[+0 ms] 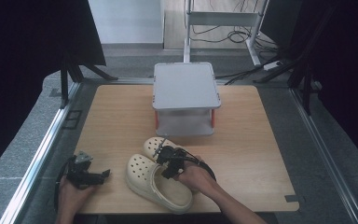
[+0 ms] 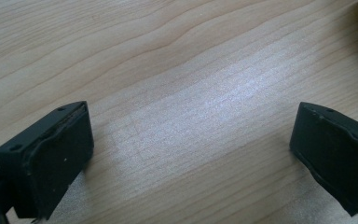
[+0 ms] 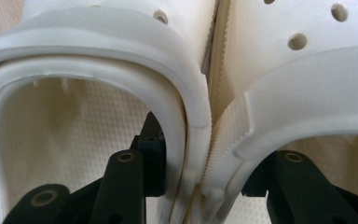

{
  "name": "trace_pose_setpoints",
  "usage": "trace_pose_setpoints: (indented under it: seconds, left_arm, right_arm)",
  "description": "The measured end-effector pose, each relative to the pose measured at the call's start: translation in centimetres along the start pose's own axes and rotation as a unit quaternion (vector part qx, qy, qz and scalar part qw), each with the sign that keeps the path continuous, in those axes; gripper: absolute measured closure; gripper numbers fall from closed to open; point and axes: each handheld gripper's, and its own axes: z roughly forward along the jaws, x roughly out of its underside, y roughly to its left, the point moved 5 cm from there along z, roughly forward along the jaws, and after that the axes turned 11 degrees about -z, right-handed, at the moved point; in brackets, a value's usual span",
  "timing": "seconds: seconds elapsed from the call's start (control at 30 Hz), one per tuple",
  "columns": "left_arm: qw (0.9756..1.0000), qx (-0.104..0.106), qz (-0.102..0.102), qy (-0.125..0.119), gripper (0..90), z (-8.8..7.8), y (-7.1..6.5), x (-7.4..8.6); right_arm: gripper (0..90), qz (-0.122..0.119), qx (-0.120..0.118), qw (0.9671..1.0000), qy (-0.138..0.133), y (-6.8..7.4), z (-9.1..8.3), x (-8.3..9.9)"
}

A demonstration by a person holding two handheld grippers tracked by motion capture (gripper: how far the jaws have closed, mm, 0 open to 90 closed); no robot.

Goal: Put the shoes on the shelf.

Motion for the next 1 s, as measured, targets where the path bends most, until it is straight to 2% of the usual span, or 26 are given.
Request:
trace_pose_setpoints:
  seconds: [0.07, 0.33, 0.4, 0.73, 1.0]
  left_arm:
    - [1.0000, 0.000, 0.000, 0.000, 0.0, 0.0, 0.0, 0.0]
    - [1.0000, 0.000, 0.000, 0.000, 0.0, 0.0, 0.0, 0.0]
    - [1.0000, 0.000, 0.000, 0.000, 0.0, 0.0, 0.0, 0.0]
    - [1.0000, 0.000, 0.000, 0.000, 0.0, 0.0, 0.0, 0.0]
    - [1.0000, 0.000, 0.000, 0.000, 0.0, 0.0, 0.0, 0.0]
  right_arm:
    - [62.0, -0.008, 0.001, 1.0000, 0.004, 0.1, 0.0, -0.1]
    - [64.0, -0.001, -0.006, 0.9999, 0.010, 0.3, -0.3, 0.0]
    - [64.4, -0.005, -0.002, 0.9999, 0.011, 0.3, -0.4, 0.1]
    - [64.6, -0.008, -0.015, 0.9997, 0.016, 0.7, -1.6, 0.6]
    - [64.6, 0.007, -0.020, 0.9997, 0.009, 0.6, -3.4, 0.9]
